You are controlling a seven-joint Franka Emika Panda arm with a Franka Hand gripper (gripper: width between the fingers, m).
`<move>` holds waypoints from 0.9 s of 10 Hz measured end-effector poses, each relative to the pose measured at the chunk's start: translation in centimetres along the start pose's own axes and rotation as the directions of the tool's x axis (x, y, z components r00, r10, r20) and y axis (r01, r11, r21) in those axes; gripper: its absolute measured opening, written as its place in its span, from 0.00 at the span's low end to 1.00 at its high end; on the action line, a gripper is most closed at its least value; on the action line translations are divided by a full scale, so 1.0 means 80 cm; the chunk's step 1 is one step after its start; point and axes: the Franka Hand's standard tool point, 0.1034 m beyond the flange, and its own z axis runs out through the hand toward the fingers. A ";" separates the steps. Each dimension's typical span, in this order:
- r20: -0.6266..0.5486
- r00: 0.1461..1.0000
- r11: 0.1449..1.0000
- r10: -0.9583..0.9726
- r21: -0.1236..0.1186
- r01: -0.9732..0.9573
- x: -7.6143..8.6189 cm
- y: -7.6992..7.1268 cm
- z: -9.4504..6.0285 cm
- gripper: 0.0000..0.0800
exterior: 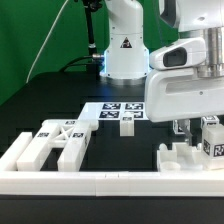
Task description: Assemble chair
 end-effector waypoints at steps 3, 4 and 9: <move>0.000 0.992 0.992 0.126 0.001 -0.126 0.000 0.002 0.000 0.36; 0.000 0.987 0.987 0.161 0.001 -0.161 0.000 0.002 0.000 0.36; 0.004 0.553 0.553 0.833 -0.014 -0.833 -0.002 0.009 0.000 0.36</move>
Offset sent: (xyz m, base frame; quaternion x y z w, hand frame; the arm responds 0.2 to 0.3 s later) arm 0.0000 0.0000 0.0000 0.0000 0.0000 0.1296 0.9916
